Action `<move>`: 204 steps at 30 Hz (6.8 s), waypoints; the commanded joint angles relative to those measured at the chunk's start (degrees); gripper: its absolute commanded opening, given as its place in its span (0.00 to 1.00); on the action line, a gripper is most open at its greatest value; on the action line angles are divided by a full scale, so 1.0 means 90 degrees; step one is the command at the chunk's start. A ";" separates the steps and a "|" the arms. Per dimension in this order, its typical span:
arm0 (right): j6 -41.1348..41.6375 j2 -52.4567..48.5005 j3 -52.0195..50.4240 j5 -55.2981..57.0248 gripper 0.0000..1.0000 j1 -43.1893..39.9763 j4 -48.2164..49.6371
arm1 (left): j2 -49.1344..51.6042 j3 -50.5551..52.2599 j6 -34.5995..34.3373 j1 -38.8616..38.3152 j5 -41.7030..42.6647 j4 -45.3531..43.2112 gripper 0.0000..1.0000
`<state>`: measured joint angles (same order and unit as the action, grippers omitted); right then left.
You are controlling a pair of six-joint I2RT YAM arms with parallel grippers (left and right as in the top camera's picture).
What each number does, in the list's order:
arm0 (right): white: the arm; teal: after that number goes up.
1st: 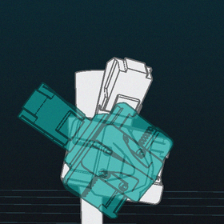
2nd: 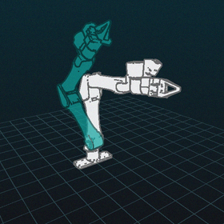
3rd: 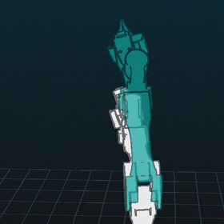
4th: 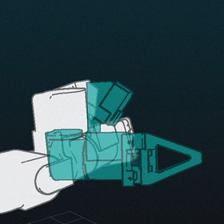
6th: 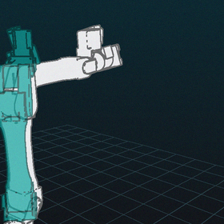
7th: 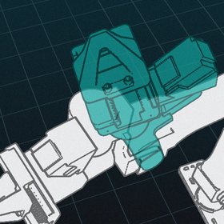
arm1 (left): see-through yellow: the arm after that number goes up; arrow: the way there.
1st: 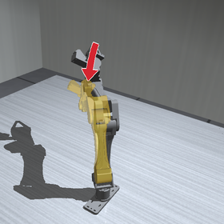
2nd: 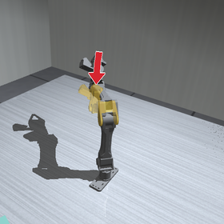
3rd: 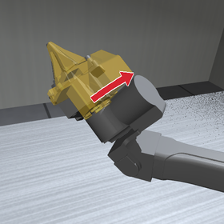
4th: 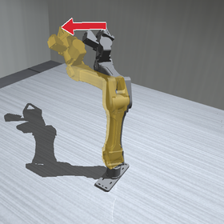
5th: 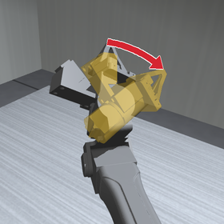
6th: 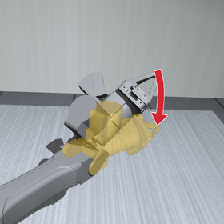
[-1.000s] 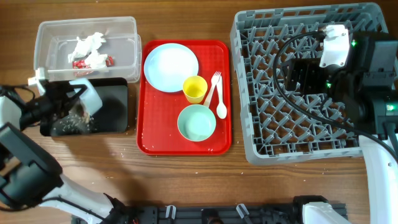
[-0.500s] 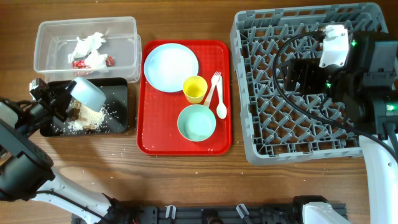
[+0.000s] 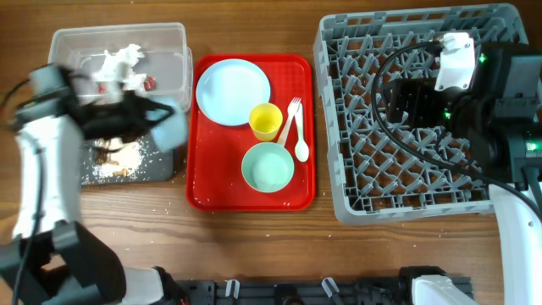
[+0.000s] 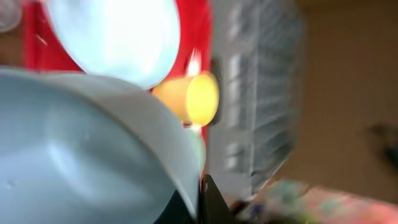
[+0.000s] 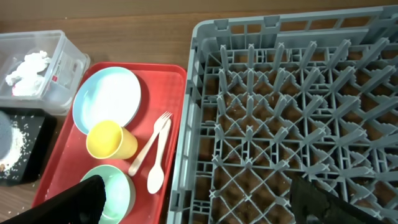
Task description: Sort waste into correct bins and load items into the dishwasher rack
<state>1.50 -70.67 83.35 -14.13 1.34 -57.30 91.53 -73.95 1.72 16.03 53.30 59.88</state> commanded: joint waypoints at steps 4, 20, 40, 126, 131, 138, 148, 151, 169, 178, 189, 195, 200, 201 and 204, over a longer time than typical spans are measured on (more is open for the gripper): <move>0.0017 -0.0029 0.0029 -0.0100 0.96 0.0022 -0.0027 | 0.0510 -0.0024 -0.2093 -0.3366 -0.4981 -0.0233 0.04; 0.0019 -0.0029 0.0029 -0.0100 0.97 0.0022 -0.0068 | 0.1705 -0.0882 -0.2453 -0.4350 -0.4588 0.0005 0.51; 0.0017 -0.0221 0.0022 -0.0100 0.96 0.0022 -0.0087 | 0.2511 -0.1375 -0.2392 -0.4303 -0.5644 -0.1615 0.04; 0.0143 -0.0945 0.0024 -0.2521 0.86 -0.0811 0.0408 | 0.2348 -0.1532 -0.2096 -0.5588 -0.4391 0.0712 0.04; 0.0165 -0.0945 0.0024 -0.2555 0.86 -0.0811 0.0410 | 0.1848 -0.1953 -0.2069 -0.4828 -0.3240 0.1076 0.04; 0.0226 -0.1081 0.0022 -0.3461 0.86 -0.0233 0.1037 | 0.1304 -0.1953 -0.1583 -0.3109 0.0180 0.0627 0.04; 0.0908 -0.1863 0.0022 -0.4439 0.86 0.1433 0.2625 | 0.1304 -0.1953 -0.1520 -0.2516 0.3031 -0.0568 0.04; 0.1020 -0.2045 0.0022 -0.4775 0.86 0.1435 0.2856 | 0.1307 -0.1953 -0.1528 -0.2511 0.3347 -0.0687 0.04; 0.1003 -0.2222 -0.0066 -0.5527 0.74 0.1797 0.3645 | 0.1307 -0.1953 -0.1790 -0.2506 0.4116 -0.1260 0.04; 0.1010 -0.2030 -0.0066 -0.4323 0.67 0.1518 0.2948 | 0.1307 -0.1953 -0.1783 -0.2499 0.3922 -0.1328 0.54; 0.2074 -0.0753 -0.0024 0.0517 0.68 0.0818 -0.2480 | 0.1307 -0.1950 -0.1783 -0.3067 -0.3446 -0.0755 0.75; 0.2446 -0.1127 -0.0945 0.0814 0.68 0.0826 -0.3398 | 0.1307 -0.1950 -0.1734 -0.3354 -0.4386 -0.0670 0.77; 0.2453 -0.1377 -0.1977 0.0546 0.68 0.0831 -0.2375 | 0.1307 -0.1950 -0.1734 -0.3354 -0.4388 -0.0673 0.77; 0.2450 -0.1484 -0.2110 0.0520 0.71 0.0831 -0.2098 | 0.1307 -0.1950 -0.1734 -0.3354 -0.4388 -0.0675 0.78; 0.2450 -0.1792 -0.2208 0.0272 0.94 0.0831 -0.1523 | 0.1307 -0.1950 -0.1734 -0.3354 -0.4388 -0.0670 0.78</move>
<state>23.27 -84.84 63.88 -9.32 8.62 -73.10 104.31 -90.83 -14.61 -13.98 14.63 53.80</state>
